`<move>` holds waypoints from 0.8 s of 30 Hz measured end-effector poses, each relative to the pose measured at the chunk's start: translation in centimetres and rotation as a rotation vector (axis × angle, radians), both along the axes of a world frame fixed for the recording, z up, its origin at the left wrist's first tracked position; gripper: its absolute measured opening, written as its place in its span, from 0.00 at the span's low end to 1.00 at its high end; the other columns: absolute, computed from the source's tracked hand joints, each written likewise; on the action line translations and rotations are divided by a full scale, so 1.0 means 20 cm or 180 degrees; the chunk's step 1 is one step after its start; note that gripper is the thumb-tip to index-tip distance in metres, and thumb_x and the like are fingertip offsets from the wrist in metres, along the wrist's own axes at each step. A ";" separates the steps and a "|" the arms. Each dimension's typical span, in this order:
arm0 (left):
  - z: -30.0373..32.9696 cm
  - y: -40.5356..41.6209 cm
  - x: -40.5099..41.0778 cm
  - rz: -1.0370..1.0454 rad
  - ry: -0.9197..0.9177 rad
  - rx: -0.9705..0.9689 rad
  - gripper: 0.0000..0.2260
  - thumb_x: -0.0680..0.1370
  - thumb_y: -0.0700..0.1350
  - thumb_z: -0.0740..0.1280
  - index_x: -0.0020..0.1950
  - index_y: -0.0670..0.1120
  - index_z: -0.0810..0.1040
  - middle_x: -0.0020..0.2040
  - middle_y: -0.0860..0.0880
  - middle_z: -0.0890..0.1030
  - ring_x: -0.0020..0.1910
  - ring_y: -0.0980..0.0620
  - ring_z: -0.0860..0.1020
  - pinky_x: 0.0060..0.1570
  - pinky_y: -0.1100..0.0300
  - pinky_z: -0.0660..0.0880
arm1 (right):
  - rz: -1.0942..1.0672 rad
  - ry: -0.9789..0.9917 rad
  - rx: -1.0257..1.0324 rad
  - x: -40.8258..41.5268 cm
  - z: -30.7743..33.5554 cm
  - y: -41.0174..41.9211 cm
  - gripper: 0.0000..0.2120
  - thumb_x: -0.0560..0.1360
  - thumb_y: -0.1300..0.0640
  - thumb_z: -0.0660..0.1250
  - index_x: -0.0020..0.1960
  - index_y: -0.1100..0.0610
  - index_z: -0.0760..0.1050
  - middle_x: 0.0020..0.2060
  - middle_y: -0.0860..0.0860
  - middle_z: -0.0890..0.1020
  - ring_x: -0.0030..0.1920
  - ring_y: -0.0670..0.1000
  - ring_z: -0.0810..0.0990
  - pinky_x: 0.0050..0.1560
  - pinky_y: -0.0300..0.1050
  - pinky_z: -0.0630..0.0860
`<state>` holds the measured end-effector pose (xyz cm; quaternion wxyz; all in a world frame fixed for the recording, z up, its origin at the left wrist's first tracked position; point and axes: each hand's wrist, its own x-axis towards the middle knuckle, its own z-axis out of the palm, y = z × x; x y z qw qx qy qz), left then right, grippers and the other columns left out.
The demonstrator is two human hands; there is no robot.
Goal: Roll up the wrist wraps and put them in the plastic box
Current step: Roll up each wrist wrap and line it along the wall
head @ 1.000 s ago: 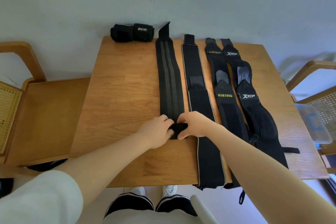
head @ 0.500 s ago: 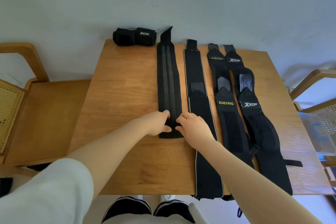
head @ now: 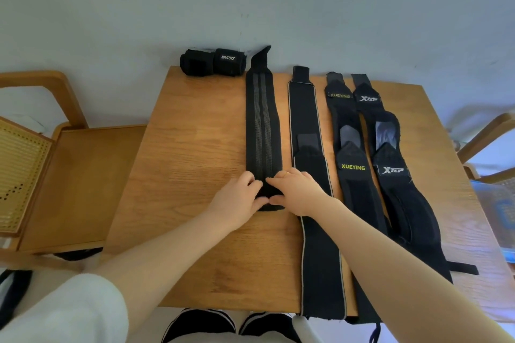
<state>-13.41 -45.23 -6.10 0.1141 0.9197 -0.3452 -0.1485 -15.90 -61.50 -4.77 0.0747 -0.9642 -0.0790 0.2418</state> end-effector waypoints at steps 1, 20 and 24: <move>-0.01 0.00 -0.01 -0.0016 0.0004 0.0162 0.28 0.79 0.58 0.59 0.74 0.45 0.62 0.68 0.47 0.66 0.62 0.48 0.70 0.58 0.57 0.72 | -0.0150 0.0159 0.0194 0.03 0.00 -0.01 0.25 0.81 0.47 0.57 0.76 0.51 0.59 0.69 0.52 0.69 0.69 0.55 0.65 0.68 0.53 0.63; 0.14 -0.17 0.39 0.0256 0.1404 0.0744 0.27 0.77 0.54 0.66 0.73 0.48 0.61 0.66 0.44 0.72 0.59 0.45 0.74 0.55 0.53 0.74 | -0.0253 -0.0829 0.0372 0.08 -0.06 -0.08 0.25 0.78 0.48 0.63 0.73 0.51 0.62 0.65 0.49 0.73 0.65 0.51 0.71 0.66 0.47 0.63; 0.12 -0.16 0.37 0.0497 0.0572 0.0246 0.15 0.78 0.52 0.64 0.61 0.47 0.68 0.60 0.48 0.69 0.51 0.50 0.70 0.44 0.57 0.70 | -0.0552 -0.0487 0.0757 0.18 -0.04 -0.12 0.21 0.79 0.49 0.62 0.70 0.50 0.64 0.59 0.49 0.77 0.58 0.52 0.75 0.62 0.50 0.69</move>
